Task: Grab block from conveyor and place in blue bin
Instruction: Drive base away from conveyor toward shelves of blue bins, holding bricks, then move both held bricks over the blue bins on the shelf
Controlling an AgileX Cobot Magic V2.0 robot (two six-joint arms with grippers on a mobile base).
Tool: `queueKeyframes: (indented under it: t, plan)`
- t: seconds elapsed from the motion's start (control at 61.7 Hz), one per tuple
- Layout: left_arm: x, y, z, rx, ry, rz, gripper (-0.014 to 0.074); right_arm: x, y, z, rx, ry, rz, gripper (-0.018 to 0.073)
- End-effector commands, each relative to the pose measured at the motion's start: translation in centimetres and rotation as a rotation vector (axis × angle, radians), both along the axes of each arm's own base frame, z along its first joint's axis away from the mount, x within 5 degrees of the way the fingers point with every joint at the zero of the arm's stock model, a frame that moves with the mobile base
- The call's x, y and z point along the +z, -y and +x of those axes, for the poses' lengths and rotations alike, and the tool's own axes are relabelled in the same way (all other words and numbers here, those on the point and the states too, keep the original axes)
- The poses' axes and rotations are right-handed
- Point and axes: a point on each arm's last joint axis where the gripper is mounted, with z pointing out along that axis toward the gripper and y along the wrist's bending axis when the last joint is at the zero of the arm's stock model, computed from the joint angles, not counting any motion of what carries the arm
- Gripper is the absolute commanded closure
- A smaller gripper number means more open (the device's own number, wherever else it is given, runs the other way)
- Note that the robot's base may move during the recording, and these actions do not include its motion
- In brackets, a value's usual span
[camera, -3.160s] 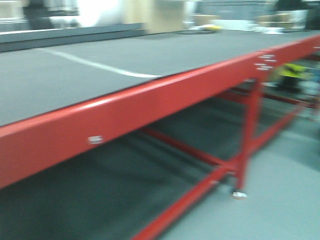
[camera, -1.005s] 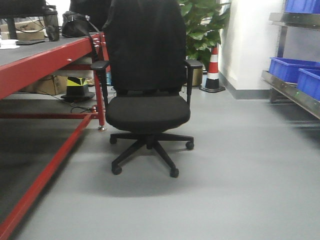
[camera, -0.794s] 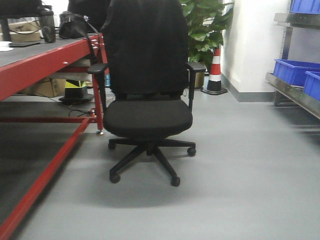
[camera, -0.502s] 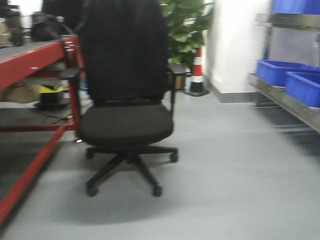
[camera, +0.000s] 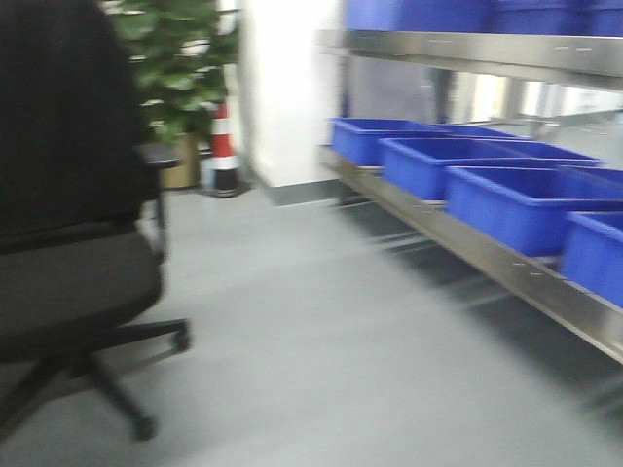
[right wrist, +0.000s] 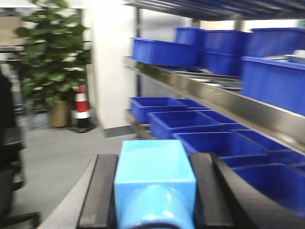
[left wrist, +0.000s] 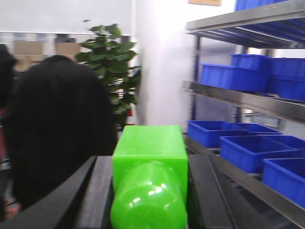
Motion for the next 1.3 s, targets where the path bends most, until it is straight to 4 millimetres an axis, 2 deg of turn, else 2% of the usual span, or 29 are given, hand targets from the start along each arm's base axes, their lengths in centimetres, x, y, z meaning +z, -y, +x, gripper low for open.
queueKeyframes:
  t: [0.0, 1.28]
  plan:
    - [0.22, 0.01, -0.08, -0.002, 0.027, 0.002, 0.0707, 0.19, 0.01, -0.09, -0.002, 0.026, -0.007, 0.0721]
    - [0.22, 0.01, -0.08, -0.002, 0.027, 0.002, 0.0707, 0.19, 0.01, -0.09, -0.002, 0.026, -0.007, 0.0721]
